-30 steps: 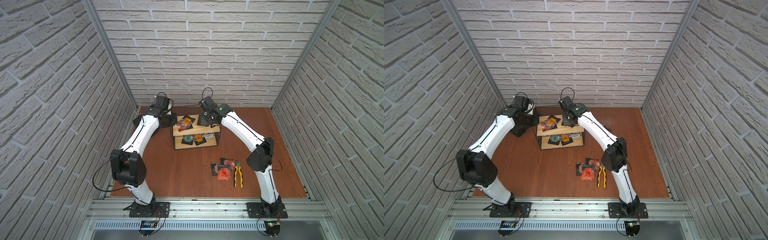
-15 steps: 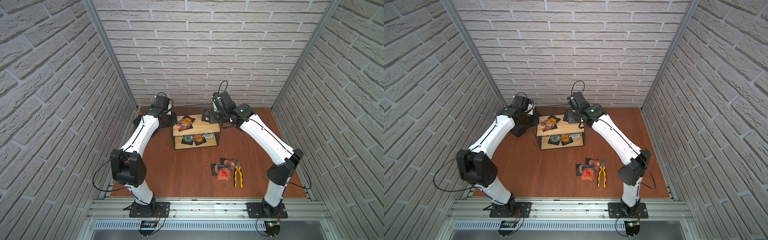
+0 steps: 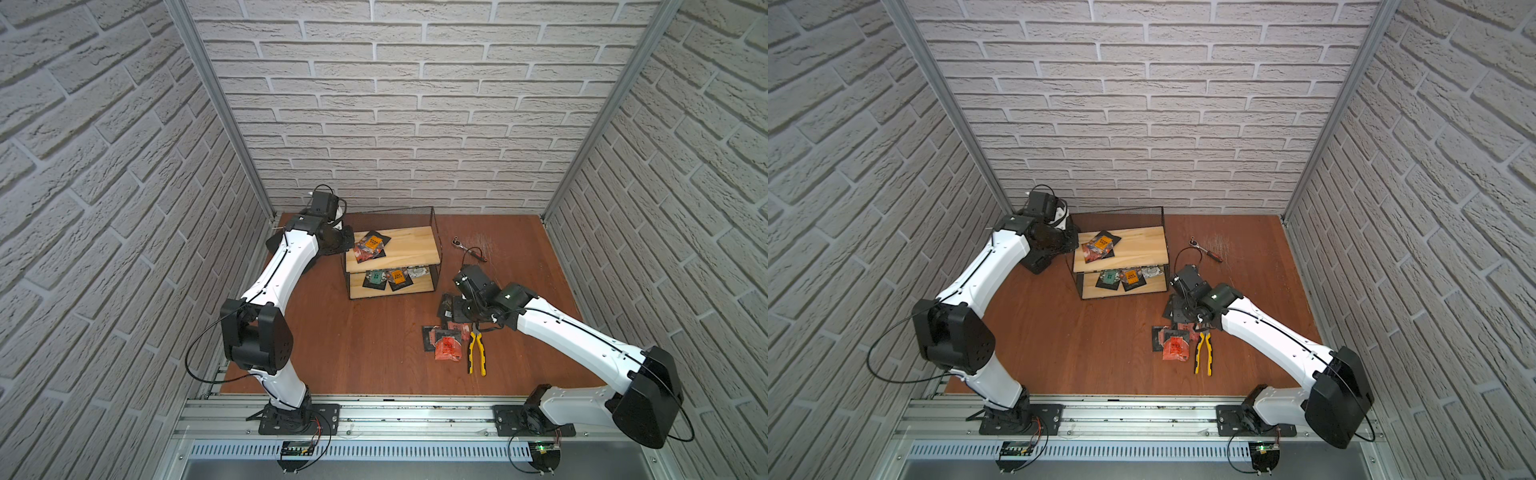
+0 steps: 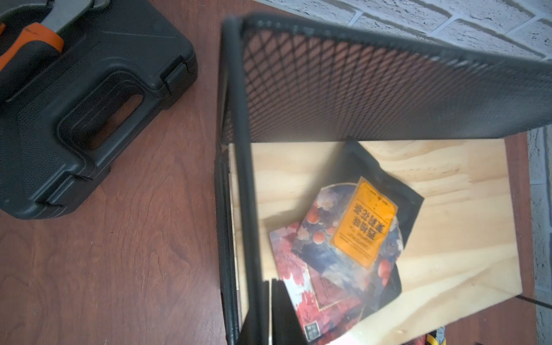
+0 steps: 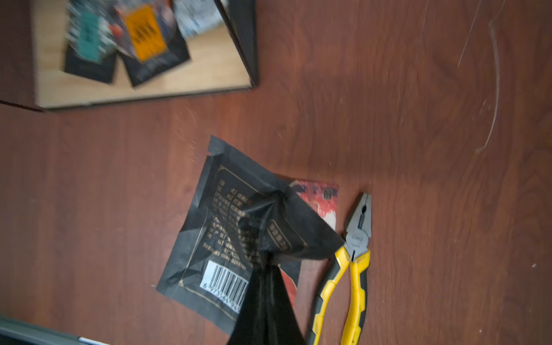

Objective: Remove the tea bags from the shelf
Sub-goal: Place the tea bag at the center of the board.

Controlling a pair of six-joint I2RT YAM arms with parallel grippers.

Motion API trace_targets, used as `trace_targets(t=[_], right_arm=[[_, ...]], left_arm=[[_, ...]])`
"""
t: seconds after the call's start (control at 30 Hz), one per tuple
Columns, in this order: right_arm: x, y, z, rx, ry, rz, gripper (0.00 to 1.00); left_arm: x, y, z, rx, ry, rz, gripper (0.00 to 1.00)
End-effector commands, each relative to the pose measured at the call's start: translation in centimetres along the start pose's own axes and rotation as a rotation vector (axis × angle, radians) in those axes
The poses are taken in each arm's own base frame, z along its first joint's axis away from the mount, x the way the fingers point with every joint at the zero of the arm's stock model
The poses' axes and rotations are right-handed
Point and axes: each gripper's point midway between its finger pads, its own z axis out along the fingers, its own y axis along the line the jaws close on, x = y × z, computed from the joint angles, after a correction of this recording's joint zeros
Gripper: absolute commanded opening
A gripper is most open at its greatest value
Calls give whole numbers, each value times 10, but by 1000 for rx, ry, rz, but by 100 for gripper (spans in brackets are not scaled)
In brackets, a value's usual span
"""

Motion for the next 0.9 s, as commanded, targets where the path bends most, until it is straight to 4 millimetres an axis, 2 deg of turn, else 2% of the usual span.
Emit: trace_targets(t=[0.0,0.13,0.23,0.37,0.5,0.67,0.77,0.87], right_arm=[[9,-3,19,-23,17,60,3],[27,-14,44,24,105,46,2],[31,-16,52,42,131,31,3],[32,-21,55,68,127,26,12],[33,-27,53,88,120,27,28],[24,-31,37,107,76,25,46],[4,-28,11,120,-7,-10,56],[-21,-14,-22,120,-114,-80,61]], left_arm=[[-11,-4,6,20,-21,10,8],[-11,-4,7,22,-20,8,8],[-12,-4,6,20,-22,10,8],[-11,-4,6,19,-20,10,8],[-11,-4,8,22,-15,9,8],[-11,-4,7,20,-16,9,8],[-10,-4,7,20,-17,8,9],[-9,-3,7,18,-14,8,9]])
